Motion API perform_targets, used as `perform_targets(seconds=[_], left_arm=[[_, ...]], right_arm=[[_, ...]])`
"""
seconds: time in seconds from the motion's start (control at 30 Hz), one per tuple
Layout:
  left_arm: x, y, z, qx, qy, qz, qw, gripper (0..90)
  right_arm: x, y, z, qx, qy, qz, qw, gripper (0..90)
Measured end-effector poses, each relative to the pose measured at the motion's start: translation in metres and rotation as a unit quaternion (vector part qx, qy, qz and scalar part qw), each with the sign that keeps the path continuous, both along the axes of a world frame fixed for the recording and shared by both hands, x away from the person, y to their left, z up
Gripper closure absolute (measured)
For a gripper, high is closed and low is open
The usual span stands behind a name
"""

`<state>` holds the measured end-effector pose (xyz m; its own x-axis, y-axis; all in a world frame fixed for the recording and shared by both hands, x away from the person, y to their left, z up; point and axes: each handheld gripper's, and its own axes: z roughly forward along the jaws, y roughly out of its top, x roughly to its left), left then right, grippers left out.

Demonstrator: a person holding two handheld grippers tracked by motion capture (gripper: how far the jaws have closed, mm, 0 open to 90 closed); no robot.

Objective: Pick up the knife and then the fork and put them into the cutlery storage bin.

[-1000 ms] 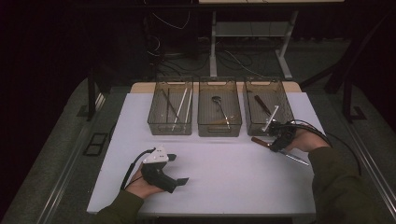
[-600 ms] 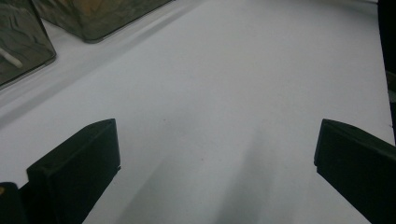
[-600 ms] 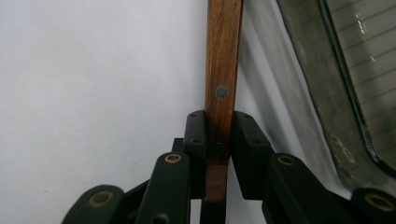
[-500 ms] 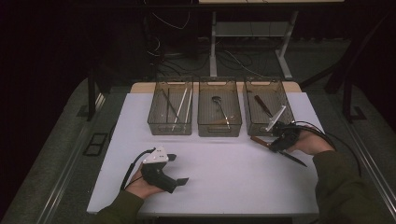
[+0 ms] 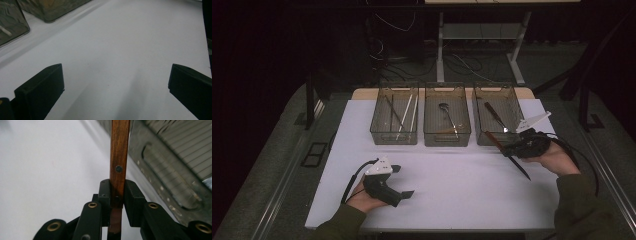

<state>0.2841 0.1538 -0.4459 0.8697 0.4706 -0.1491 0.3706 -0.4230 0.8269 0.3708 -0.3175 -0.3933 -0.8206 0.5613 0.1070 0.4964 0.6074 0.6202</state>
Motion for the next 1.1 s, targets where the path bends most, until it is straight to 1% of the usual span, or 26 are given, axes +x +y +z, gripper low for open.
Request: perform_targets(seconds=[0.07,0.13,0.17,0.27,0.37,0.4,0.5,0.57,0.63,0.67,0.7,0.77,0.8,0.87,0.93,0.97,1.07,1.1], left_arm=[[0.000,0.000,0.000,0.000,-0.001,0.000,1.0000,0.0],[0.000,0.001,0.000,0.002,-0.002,-0.001,1.0000,0.0],[0.000,0.001,0.001,0.002,-0.002,-0.001,1.0000,0.0],[0.000,0.001,0.001,0.000,-0.003,-0.001,1.0000,0.0],[0.000,0.001,0.001,0.000,-0.003,-0.001,1.0000,0.0],[0.000,0.001,0.001,0.001,-0.003,-0.002,1.0000,0.0],[0.001,0.001,0.000,0.000,-0.002,-0.002,1.0000,0.0],[0.001,0.001,0.001,-0.001,-0.001,-0.001,1.0000,0.0],[0.000,0.001,0.001,-0.003,-0.001,0.000,1.0000,0.0],[0.000,0.001,0.001,-0.002,-0.001,0.000,1.0000,0.0],[0.000,0.001,0.001,-0.001,-0.002,-0.001,1.0000,0.0],[0.000,0.001,0.001,-0.002,-0.002,-0.001,1.0000,0.0],[0.000,0.001,0.001,-0.003,-0.001,-0.001,1.0000,0.0],[0.000,0.001,0.001,-0.003,-0.001,-0.001,1.0000,0.0],[0.000,0.001,0.001,-0.005,0.000,-0.001,1.0000,0.0],[0.000,0.002,0.001,-0.006,0.000,-0.001,1.0000,0.0],[0.000,0.002,0.002,-0.007,-0.001,-0.001,1.0000,0.0],[0.001,0.002,0.002,-0.007,-0.001,-0.002,1.0000,0.0]], right_arm=[[-0.003,-0.002,0.002,0.018,-0.017,-0.011,0.9996,76.9],[-0.005,-0.004,0.003,0.023,-0.030,-0.029,0.9988,76.9],[-0.006,-0.005,0.004,0.030,-0.036,-0.035,0.9983,76.9],[-0.008,-0.010,0.006,0.070,-0.048,-0.054,0.9949,76.9],[-0.009,-0.014,0.011,0.094,-0.070,-0.076,0.9903,76.9],[-0.009,-0.016,0.013,0.100,-0.081,-0.084,0.9881,76.9],[-0.008,-0.021,0.021,0.126,-0.103,-0.108,0.9808,77.0],[-0.007,-0.023,0.026,0.133,-0.111,-0.125,0.9770,76.9],[-0.005,-0.025,0.032,0.138,-0.125,-0.142,0.9722,76.9],[-0.004,-0.026,0.034,0.141,-0.129,-0.147,0.9705,77.0],[-0.003,-0.026,0.037,0.146,-0.136,-0.155,0.9675,76.9],[0.000,-0.025,0.044,0.157,-0.146,-0.166,0.9626,76.9],[0.002,-0.023,0.048,0.158,-0.152,-0.173,0.9601,76.9],[0.007,-0.021,0.056,0.160,-0.161,-0.184,0.9564,76.9],[0.015,-0.018,0.063,0.156,-0.169,-0.198,0.9528,76.9],[0.020,-0.017,0.066,0.157,-0.174,-0.206,0.9501,76.9],[0.033,-0.014,0.073,0.158,-0.178,-0.222,0.9457,76.9],[0.037,-0.014,0.074,0.158,-0.177,-0.225,0.9451,76.9]])
